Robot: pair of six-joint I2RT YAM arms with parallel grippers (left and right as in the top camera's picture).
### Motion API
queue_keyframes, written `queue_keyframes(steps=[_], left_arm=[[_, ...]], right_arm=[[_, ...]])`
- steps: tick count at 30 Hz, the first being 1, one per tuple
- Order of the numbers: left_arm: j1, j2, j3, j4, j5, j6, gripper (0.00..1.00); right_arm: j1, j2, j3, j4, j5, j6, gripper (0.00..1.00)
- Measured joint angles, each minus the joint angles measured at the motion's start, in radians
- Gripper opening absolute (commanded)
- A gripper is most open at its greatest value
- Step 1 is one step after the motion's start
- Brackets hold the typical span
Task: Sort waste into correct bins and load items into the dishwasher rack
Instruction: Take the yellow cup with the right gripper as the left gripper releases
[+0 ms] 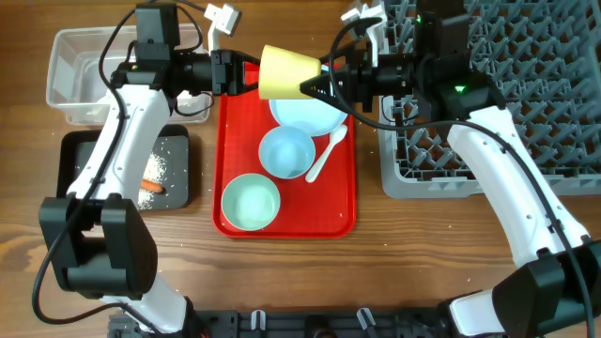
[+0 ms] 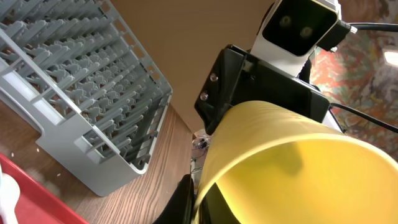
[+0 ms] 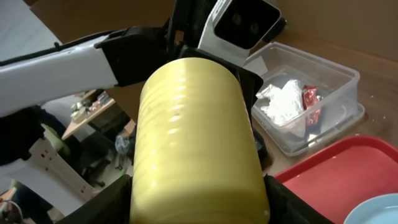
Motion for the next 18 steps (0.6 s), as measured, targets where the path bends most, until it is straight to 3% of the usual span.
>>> queue_keyframes(steps=[4,5,11,18], left_arm=[[-0.002,0.0,0.0,0.003,0.005,-0.002,0.43],[-0.005,0.0,0.0,0.0,0.006,-0.008,0.47],[-0.006,0.0,0.0,-0.012,-0.043,-0.013,0.57],[-0.008,-0.001,0.002,-0.143,-0.327,-0.011,0.61]], right_arm=[[0.008,0.003,0.0,0.0,0.005,0.0,0.3],[0.011,0.005,0.0,-0.001,0.006,0.0,0.29],[0.001,0.008,0.0,-0.117,0.063,0.0,0.29],[-0.167,0.006,0.0,-0.273,0.123,-0.014,0.29]])
